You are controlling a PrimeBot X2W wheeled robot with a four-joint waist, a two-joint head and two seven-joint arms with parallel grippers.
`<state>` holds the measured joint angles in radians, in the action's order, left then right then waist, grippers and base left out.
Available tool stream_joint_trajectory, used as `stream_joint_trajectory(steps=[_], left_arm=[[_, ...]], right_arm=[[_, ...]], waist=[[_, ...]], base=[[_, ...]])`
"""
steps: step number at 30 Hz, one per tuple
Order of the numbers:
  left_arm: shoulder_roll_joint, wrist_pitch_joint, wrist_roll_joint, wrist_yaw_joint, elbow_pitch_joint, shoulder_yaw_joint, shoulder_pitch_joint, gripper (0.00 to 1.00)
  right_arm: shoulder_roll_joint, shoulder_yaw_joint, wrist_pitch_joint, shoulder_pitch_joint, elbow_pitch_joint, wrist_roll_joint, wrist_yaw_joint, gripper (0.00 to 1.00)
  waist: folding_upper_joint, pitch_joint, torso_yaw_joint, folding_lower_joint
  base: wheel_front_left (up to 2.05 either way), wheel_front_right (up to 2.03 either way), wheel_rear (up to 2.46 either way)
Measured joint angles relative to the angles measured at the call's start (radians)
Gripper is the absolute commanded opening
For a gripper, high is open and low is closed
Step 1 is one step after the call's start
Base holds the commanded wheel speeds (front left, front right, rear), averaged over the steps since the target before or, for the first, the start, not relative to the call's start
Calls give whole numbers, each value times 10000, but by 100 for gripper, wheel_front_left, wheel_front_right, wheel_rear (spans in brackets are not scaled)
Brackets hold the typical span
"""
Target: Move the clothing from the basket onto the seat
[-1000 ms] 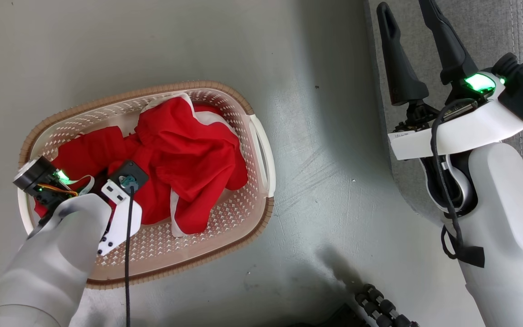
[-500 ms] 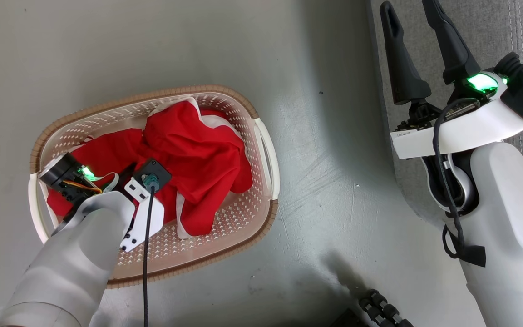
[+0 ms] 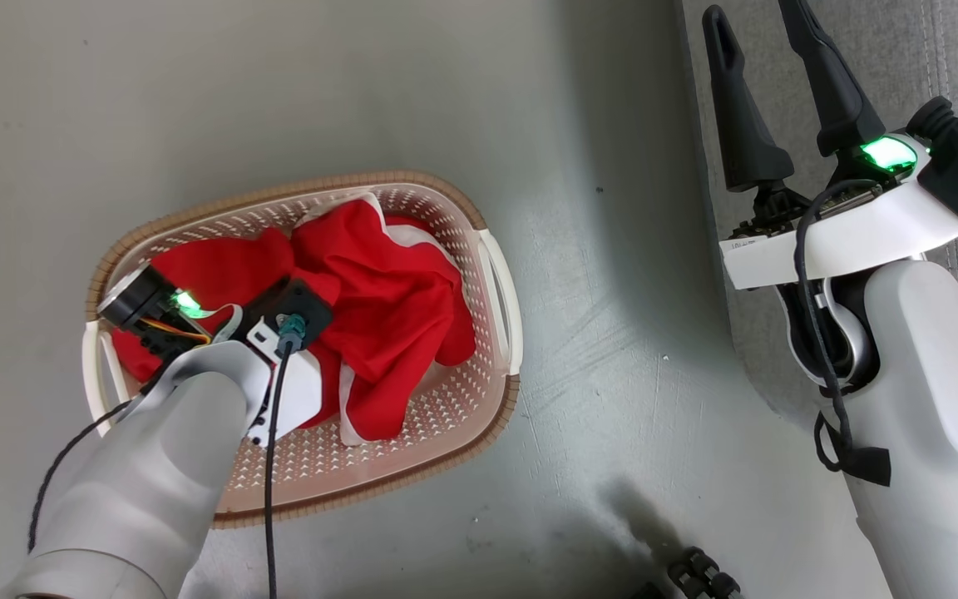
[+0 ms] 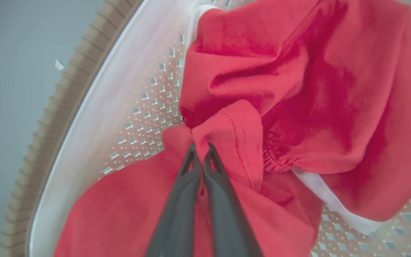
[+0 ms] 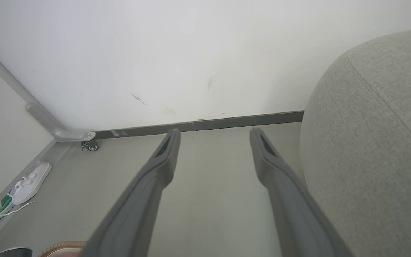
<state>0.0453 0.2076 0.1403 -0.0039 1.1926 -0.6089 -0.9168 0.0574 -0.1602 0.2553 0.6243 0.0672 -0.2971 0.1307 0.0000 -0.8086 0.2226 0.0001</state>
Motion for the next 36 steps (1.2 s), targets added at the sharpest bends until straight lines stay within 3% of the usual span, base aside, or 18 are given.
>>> stream_joint_trajectory(steps=[23, 36], left_arm=[[-117, 420, -1300, -518, -1214, 596, 745, 0], [-123, 420, -2128, -702, -3256, 970, 1779, 0]], right_arm=[[13, 144, 0, -68, 337, 314, 0, 100], [138, 167, 0, -468, 495, 316, 0, 100]], waist=[[0, 1341, -464, 0], [0, 2322, -842, 0]], base=[[0, 0, 0], [0, 0, 0]])
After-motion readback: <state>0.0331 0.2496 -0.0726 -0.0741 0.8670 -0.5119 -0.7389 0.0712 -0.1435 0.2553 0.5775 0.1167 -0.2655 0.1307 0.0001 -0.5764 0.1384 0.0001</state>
